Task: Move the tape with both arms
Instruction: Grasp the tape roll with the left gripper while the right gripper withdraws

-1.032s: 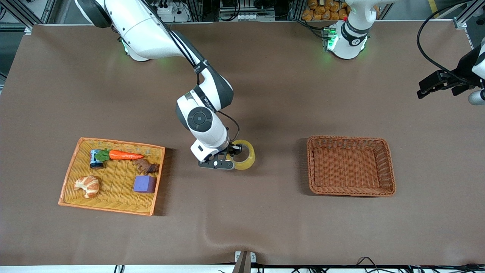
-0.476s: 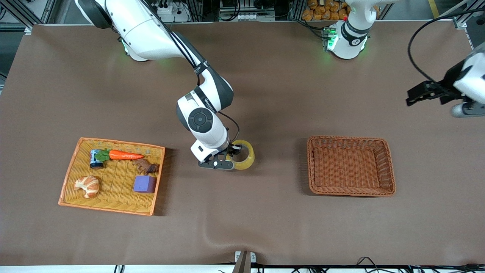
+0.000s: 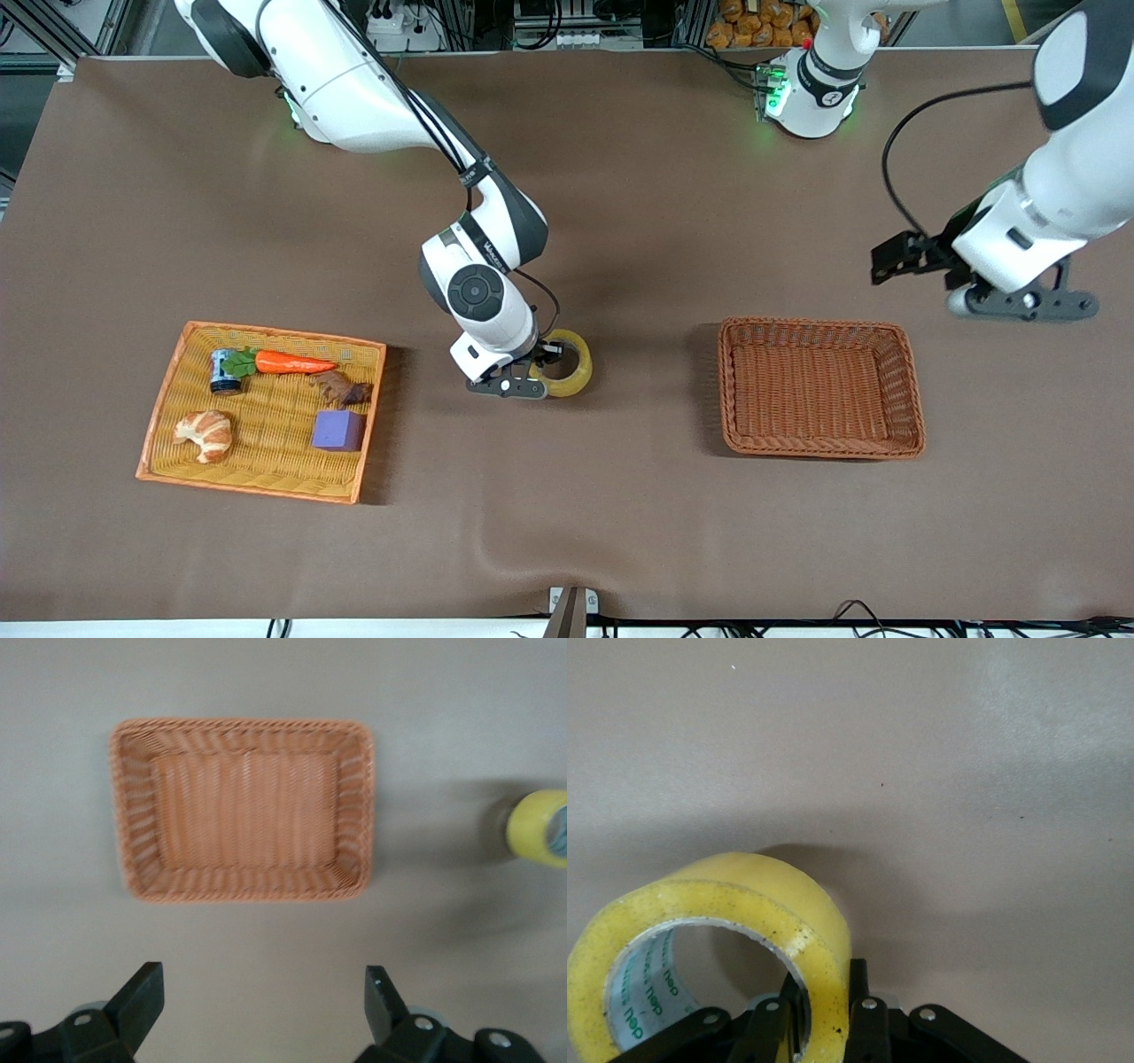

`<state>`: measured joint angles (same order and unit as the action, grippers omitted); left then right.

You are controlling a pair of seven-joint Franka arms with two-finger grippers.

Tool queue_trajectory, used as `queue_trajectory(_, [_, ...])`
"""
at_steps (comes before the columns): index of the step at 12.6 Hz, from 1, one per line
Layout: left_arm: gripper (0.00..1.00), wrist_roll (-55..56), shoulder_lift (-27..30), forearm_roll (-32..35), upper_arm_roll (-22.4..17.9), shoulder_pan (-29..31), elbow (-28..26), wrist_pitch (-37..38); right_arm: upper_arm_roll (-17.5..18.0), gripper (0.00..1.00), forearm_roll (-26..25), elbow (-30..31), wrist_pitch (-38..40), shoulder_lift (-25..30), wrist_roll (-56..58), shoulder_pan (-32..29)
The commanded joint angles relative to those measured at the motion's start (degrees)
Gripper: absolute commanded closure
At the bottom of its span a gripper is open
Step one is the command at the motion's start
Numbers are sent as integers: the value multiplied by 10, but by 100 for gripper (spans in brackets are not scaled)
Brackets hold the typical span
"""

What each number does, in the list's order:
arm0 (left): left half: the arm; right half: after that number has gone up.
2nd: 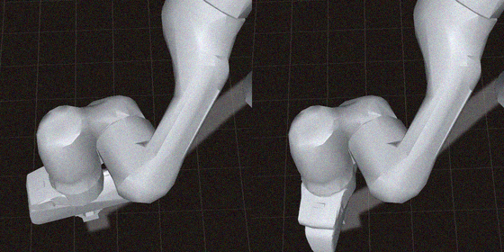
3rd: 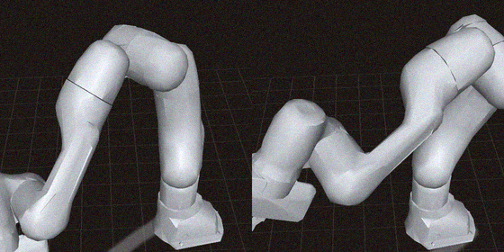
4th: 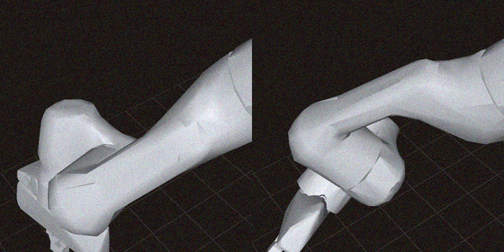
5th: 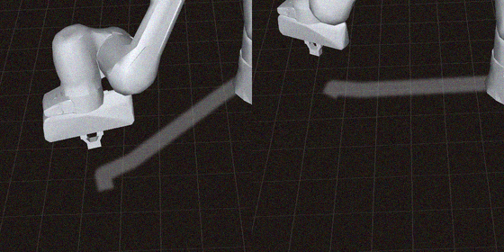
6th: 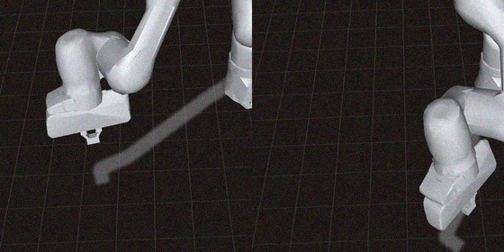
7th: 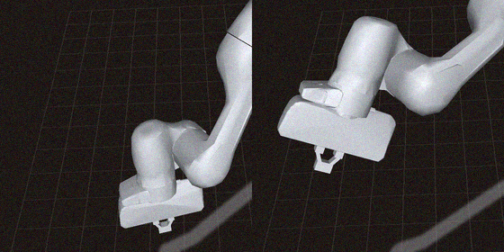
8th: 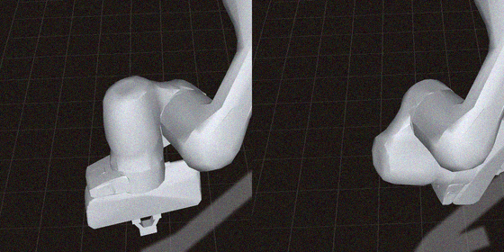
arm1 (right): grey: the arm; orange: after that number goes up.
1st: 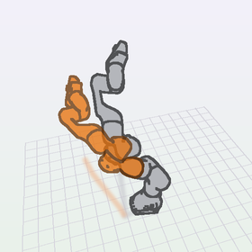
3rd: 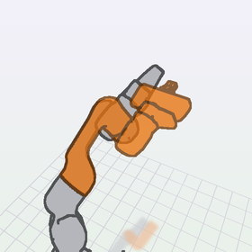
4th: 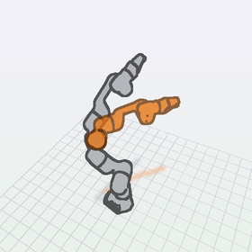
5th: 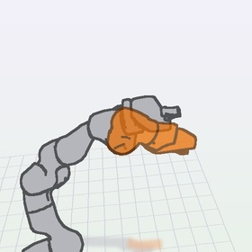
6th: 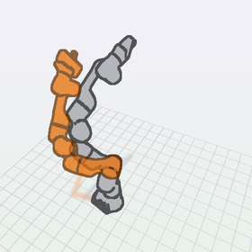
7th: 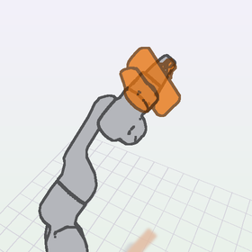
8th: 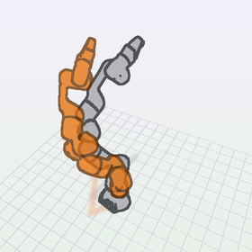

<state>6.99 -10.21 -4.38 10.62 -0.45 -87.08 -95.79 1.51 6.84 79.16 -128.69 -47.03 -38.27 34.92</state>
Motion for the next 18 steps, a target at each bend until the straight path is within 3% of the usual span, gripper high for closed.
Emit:
queue_trajectory(1, [0,9,-45,-40,-2,-26,14,-37,1,39,-9,-8,-5,-3,-15,1])
queue_trajectory(2, [0,36,-60,-41,-2,-49,15,-53,1,0,-8,-9,-3,1,-16,-1])
queue_trajectory(5, [0,111,-100,-35,-3,-93,16,-113,-11,0,-5,-15,13,39,-10,-16])
queue_trajectory(7, [0,150,-139,-36,-3,-124,16,-169,-12,0,-3,-14,87,88,6,-65])
queue_trajectory(9, [0,203,-185,-30,-8,-174,17,-234,-16,0,-4,-6,171,141,105,-109])
queue_trajectory(11, [0,290,-230,5,-10,-224,25,-286,-72,0,-5,29,201,197,165,-111])
queue_trajectory(15, [0,404,-336,64,-26,-311,96,-337,-76,0,-6,89,282,307,314,-206])
queue_trajectory(18, [19,405,-371,65,-46,-340,96,-386,-66,0,-26,105,330,376,375,-266])
